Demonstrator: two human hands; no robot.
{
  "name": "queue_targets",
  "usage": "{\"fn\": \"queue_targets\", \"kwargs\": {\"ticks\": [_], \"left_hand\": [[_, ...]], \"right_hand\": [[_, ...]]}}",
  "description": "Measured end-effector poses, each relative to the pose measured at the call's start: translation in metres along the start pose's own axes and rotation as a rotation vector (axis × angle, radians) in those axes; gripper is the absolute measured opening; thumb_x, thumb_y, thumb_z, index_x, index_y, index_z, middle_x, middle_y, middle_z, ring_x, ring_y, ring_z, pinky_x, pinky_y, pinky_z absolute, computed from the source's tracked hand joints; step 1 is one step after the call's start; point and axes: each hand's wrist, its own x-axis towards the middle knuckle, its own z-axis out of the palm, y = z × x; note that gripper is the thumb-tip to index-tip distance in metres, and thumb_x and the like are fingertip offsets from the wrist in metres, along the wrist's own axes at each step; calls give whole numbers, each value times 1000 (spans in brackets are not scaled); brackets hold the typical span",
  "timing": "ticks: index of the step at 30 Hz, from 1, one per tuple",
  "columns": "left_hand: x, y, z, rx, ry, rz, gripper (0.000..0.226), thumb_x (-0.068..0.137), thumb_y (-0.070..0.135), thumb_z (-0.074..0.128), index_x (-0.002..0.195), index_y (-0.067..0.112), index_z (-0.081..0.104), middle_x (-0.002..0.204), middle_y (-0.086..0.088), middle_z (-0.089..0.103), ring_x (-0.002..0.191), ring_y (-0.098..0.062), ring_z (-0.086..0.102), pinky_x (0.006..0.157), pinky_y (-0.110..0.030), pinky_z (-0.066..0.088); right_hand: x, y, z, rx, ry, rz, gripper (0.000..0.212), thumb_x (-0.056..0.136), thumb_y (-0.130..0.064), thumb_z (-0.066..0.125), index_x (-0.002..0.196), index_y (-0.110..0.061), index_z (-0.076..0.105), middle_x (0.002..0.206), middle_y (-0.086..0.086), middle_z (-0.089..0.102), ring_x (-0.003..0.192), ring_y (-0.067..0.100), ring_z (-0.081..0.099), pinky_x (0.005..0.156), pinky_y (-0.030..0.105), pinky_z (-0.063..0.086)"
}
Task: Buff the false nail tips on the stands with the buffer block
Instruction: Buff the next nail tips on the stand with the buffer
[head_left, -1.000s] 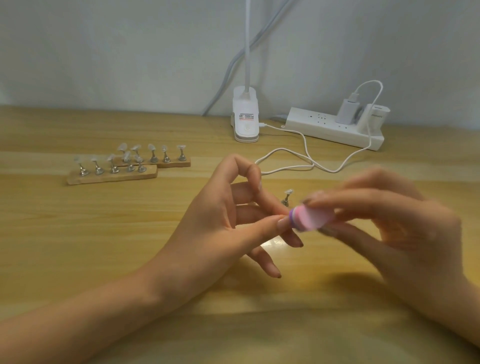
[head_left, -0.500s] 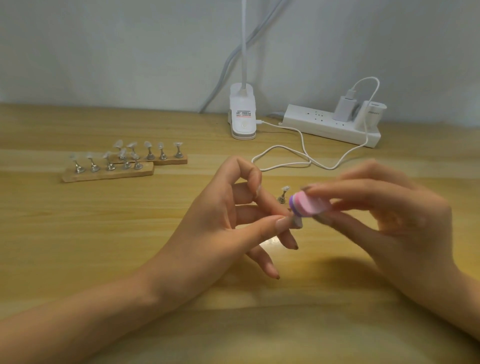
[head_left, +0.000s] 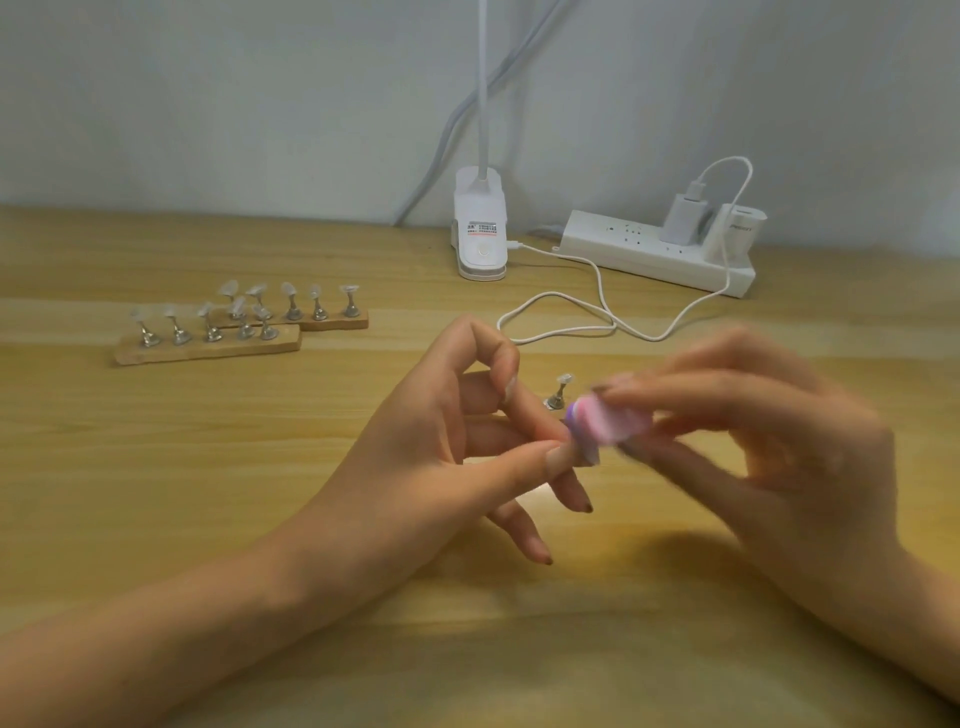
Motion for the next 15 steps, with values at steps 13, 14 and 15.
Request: {"fn": "queue_targets", "kwargs": {"ticks": [13, 14, 15], "left_hand": [[0, 5, 1, -24, -26, 23, 38, 81, 5, 68, 91, 13, 33, 80, -7, 68, 70, -23, 72, 45, -29, 54], [1, 4, 1, -28, -22, 22, 37, 81, 5, 68, 91, 12, 33, 79, -5, 68, 70, -23, 72, 45, -29, 54], [1, 4, 0, -32, -20, 21, 37, 81, 6, 68, 91, 12, 33, 78, -4, 67, 70, -23, 72, 45, -28, 54]], "right_hand": [[0, 6, -2, 127, 78, 104, 23, 87, -17, 72, 110, -22, 70, 102, 2, 65, 90, 22, 68, 68, 27, 59], [-1, 4, -1, 119, 52, 69, 23, 87, -17, 73, 109, -23, 71, 102, 2, 65, 91, 21, 68, 70, 24, 58], [-1, 2, 0, 102, 22, 37, 22, 87, -17, 73, 108, -23, 71, 101, 0, 65, 92, 20, 68, 72, 21, 56]]}}
